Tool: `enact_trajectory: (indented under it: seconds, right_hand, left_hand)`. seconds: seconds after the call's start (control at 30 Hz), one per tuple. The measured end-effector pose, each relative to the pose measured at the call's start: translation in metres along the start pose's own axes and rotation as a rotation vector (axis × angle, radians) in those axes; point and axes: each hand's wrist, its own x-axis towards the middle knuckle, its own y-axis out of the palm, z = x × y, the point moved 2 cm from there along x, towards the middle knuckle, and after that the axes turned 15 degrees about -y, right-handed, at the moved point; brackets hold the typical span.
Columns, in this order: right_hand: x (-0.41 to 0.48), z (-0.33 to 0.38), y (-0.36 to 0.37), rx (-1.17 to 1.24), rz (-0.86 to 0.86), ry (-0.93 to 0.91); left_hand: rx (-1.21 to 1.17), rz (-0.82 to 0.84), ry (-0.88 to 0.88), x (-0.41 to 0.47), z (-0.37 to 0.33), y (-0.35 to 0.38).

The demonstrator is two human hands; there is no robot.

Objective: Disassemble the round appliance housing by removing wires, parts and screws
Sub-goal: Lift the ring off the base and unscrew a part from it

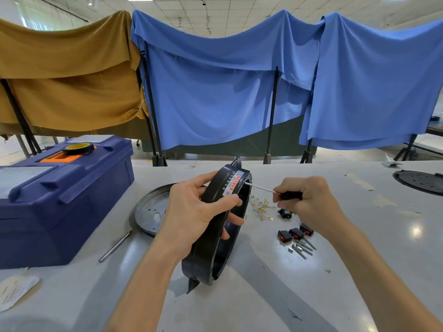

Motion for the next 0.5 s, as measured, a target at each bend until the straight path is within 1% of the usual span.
enact_trajectory:
  seconds: [0.07, 0.3, 0.4, 0.5]
  right_hand:
    - [-0.002, 0.0, 0.006, 0.119, 0.002, 0.034]
    - [-0.008, -0.012, 0.016, 0.403, -0.034, 0.15]
    - [-0.018, -0.02, 0.025, 0.555, -0.078, 0.29]
    - [-0.026, -0.025, 0.034, 0.779, -0.008, 0.379]
  left_hand:
    - [0.005, -0.01, 0.004, -0.001, 0.001, -0.002]
    - [0.022, -0.026, 0.044, 0.0, 0.001, 0.004]
    - [0.071, -0.05, 0.076, 0.0, -0.001, 0.008]
    - [0.112, -0.059, 0.093, 0.0, -0.004, 0.011]
